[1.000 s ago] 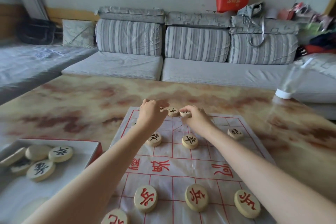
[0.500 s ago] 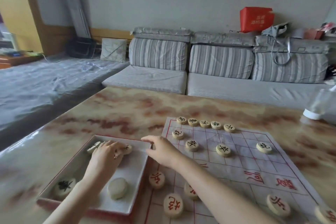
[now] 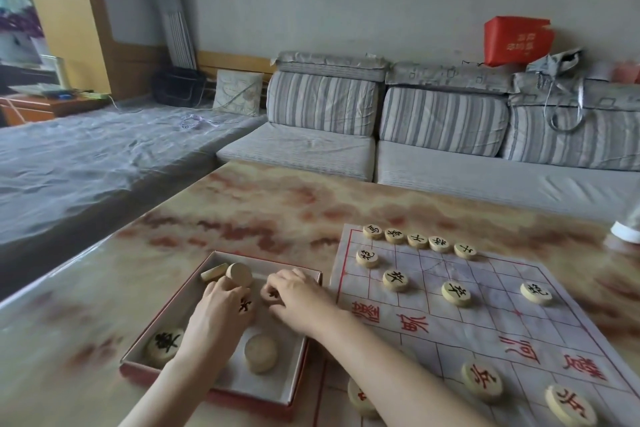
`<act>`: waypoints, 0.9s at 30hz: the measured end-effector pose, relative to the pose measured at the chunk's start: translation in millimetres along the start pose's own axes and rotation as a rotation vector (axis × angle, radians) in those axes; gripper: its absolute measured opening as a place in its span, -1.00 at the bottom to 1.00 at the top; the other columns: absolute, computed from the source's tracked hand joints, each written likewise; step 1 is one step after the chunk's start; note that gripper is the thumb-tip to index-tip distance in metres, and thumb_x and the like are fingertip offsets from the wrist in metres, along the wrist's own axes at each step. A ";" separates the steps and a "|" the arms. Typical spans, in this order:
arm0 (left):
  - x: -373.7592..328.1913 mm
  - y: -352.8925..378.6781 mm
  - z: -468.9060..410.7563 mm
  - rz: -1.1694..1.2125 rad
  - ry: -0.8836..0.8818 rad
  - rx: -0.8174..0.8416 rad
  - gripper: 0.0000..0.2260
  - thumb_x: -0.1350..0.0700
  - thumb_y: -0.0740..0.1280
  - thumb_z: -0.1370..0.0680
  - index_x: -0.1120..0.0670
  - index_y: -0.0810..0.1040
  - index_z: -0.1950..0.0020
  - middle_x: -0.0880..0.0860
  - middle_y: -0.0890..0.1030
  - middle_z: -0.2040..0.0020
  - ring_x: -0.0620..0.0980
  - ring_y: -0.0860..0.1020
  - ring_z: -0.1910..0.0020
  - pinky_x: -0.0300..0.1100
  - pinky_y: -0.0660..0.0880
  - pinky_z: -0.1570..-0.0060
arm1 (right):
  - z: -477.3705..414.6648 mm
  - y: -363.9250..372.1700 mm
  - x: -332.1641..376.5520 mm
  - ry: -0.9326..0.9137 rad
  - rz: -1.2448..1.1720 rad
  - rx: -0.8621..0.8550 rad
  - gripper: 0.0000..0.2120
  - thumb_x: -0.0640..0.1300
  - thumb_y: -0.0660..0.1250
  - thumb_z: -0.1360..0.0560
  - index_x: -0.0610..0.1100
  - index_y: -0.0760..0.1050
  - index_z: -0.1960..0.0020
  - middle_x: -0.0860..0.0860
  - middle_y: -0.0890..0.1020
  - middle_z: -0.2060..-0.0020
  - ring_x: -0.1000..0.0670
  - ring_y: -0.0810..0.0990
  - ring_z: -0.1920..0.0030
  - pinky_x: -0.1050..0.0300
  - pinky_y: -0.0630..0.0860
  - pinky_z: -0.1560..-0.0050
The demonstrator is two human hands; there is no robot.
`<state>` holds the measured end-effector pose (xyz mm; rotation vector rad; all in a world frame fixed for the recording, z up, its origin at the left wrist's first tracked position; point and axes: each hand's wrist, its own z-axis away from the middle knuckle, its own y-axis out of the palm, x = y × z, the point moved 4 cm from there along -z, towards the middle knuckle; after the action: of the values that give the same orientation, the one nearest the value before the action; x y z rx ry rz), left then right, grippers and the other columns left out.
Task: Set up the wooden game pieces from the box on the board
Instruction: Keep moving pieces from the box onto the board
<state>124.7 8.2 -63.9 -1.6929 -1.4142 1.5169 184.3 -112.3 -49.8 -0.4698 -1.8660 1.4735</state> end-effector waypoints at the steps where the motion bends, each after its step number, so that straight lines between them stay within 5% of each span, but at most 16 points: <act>1: 0.1 0.1 1.4 0.005 -0.001 0.016 -0.80 0.06 0.39 -0.43 0.07 0.63 -0.01 0.04 0.53 -0.10 0.08 0.41 -0.16 -0.07 0.45 -0.08 | 1.5 0.8 -0.3 -0.003 -0.028 0.013 -0.87 -0.19 0.27 -0.44 -0.04 0.31 0.15 -0.08 0.51 -0.05 -0.13 0.38 -0.12 0.05 0.31 -0.13; 5: 0.9 -1.5 8.6 0.063 -0.012 0.035 -0.78 0.03 0.40 -0.42 -0.02 0.60 -0.06 0.02 0.51 -0.11 0.06 0.44 -0.14 -0.13 0.44 -0.06 | 6.2 -0.1 -1.6 0.056 -0.134 -0.014 -0.88 -0.23 0.30 -0.42 -0.08 0.41 0.07 -0.09 0.53 -0.04 -0.11 0.42 -0.13 0.06 0.34 -0.12; 10: -5.3 -5.4 12.1 0.106 -0.028 0.052 -0.70 0.01 0.43 -0.39 -0.03 0.56 -0.11 0.02 0.51 -0.12 0.07 0.51 -0.09 -0.16 0.43 -0.01 | 14.1 -6.3 -5.1 0.139 -0.267 -0.072 -0.66 -0.17 0.35 -0.41 -0.08 0.43 -0.17 -0.02 0.52 -0.16 0.00 0.41 -0.21 0.26 0.29 -0.03; 14: -16.3 -11.2 8.8 0.172 -0.039 0.047 -0.62 0.06 0.47 -0.33 0.07 0.53 -0.11 0.01 0.53 -0.08 0.05 0.53 -0.03 -0.16 0.45 0.01 | 23.8 -20.8 -13.3 0.207 -0.430 -0.159 -0.58 -0.12 0.41 -0.37 -0.07 0.39 -0.19 0.05 0.48 -0.08 0.02 0.48 -0.12 0.15 0.44 -0.12; 19: -39.4 -12.7 1.7 0.293 -0.026 -0.003 -0.64 0.03 0.52 -0.25 0.05 0.60 -0.01 0.02 0.56 0.03 0.02 0.54 0.01 -0.12 0.50 -0.01 | 45.7 -49.5 -32.5 0.220 -0.476 -0.236 -0.55 -0.14 0.42 -0.38 -0.10 0.40 -0.24 0.02 0.46 -0.10 0.11 0.43 -0.05 0.35 0.32 -0.02; 27: -129.8 11.9 1.2 0.432 0.104 0.069 -0.67 0.06 0.53 -0.26 0.04 0.60 0.02 0.00 0.61 0.10 -0.03 0.57 0.12 -0.26 0.47 0.16 | 111.5 -86.7 -97.6 0.366 -0.463 -0.341 -0.56 -0.15 0.45 -0.36 -0.10 0.45 -0.20 -0.01 0.52 -0.16 0.05 0.50 -0.09 0.32 0.39 0.02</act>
<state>145.8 -111.6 -17.1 -2.0947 -0.9712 1.6411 183.8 -279.0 -8.6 -0.3971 -1.7745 0.7154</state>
